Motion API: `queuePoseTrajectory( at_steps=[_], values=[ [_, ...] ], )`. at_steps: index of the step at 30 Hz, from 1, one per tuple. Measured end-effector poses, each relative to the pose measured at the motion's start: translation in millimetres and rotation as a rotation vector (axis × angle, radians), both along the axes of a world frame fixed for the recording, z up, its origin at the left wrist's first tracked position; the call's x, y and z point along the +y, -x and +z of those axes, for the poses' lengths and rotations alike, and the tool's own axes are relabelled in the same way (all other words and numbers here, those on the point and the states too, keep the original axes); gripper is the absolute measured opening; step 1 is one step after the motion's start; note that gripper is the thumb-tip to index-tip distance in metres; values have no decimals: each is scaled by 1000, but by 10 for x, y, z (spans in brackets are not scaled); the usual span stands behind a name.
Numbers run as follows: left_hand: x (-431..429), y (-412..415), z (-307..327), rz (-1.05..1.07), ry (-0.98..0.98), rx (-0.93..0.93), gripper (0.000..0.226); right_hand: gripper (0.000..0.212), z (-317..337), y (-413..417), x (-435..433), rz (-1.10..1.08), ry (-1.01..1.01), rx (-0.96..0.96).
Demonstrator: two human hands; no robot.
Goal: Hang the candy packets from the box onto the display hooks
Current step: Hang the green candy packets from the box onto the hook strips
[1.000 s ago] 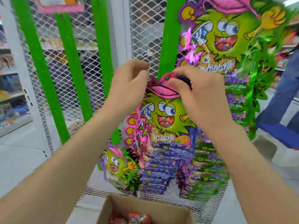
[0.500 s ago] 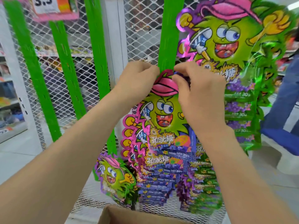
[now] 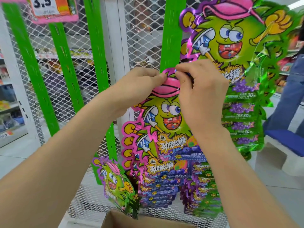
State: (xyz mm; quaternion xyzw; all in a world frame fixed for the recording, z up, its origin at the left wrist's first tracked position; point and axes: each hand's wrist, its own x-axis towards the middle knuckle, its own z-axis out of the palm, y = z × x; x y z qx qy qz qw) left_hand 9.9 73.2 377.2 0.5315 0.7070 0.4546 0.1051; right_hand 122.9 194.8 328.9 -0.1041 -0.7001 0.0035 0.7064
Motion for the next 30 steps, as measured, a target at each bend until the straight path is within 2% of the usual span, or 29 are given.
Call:
queuePoseTrajectory(
  at_steps=[8,13,16,18,19,20,22,24,26,30],
  values=[
    [23,52,-97,7,-46,-9,50,12,-21,-48,17,-27,23,-192],
    [102,89,-214,58,-67,69,24,11,-136,-91,17,-40,-2,-274],
    [101,71,-301,97,-146,246,21,12,-281,-132,-50,-103,-68,-237],
    [98,122,-420,156,-207,391,5,8,-378,-167,-147,-139,-145,-181],
    [75,142,-505,173,-232,443,6,8,-439,-171,-200,-119,-183,-192],
    [44,157,-617,194,-272,503,19,10,-513,-171,-259,-66,-214,-242],
    [-87,133,-844,270,-337,642,47,13,-683,-176,-374,81,-228,-459],
    [-251,81,-1092,322,-335,776,63,18,-898,-212,-438,144,-143,-855],
    [-406,42,-1370,320,-316,880,64,18,-1186,-246,-442,145,-26,-1253],
    [-556,28,-2024,305,-305,988,51,17,-1721,-266,-482,256,94,-1564]
  ],
)
